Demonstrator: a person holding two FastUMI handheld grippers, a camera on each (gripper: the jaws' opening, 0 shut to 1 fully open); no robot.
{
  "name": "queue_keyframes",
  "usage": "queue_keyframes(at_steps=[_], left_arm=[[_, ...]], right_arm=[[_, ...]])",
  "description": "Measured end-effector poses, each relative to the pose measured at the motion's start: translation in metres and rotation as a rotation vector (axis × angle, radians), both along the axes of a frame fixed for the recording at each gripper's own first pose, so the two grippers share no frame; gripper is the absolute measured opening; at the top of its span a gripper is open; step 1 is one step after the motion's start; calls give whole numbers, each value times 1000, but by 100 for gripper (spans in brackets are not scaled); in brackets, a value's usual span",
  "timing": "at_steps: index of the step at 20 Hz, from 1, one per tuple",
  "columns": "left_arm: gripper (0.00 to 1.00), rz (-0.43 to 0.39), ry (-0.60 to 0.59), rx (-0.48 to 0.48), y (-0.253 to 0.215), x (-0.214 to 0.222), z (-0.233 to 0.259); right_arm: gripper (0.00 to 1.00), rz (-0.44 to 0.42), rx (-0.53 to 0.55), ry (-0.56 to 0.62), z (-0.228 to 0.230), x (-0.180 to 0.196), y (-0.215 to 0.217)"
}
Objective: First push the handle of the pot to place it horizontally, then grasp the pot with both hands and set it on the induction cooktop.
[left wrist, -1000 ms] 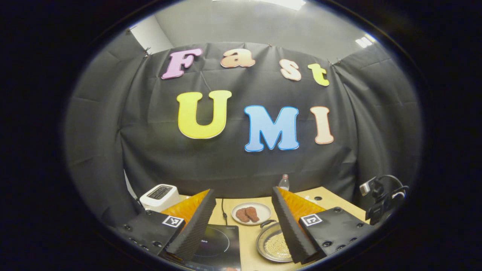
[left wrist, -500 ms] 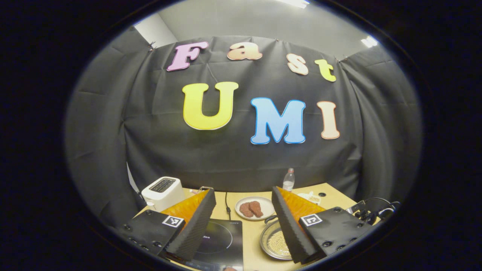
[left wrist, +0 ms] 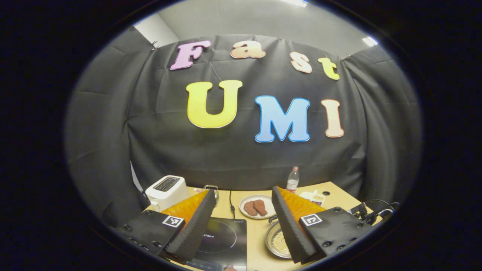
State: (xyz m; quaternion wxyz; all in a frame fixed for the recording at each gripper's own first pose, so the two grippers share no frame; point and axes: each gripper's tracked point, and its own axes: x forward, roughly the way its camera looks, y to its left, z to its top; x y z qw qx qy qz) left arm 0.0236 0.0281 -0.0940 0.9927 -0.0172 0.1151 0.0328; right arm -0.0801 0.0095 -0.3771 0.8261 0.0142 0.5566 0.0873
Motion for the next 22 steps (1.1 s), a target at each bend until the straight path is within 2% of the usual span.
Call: queue_keyframes(at_steps=[9, 10, 15, 21, 22], left_arm=[[95, -22, 11, 10, -12, 2, -3], [99, -25, 12, 10, -13, 3, -4], [95, -35, 16, 17, -20, 4, -6], [99, -30, 30, 17, -22, 11, -12], [95, -29, 33, 16, -23, 12, -12]], right_arm=[[1, -92, -44, -37, 5, 18, -45], [1, -97, -49, -38, 5, 19, -50], [1, -107, -87, -39, 5, 28, -69], [1, -107, -159, -45, 7, 43, -97], [1, -106, -170, -48, 8, 46, -101]])
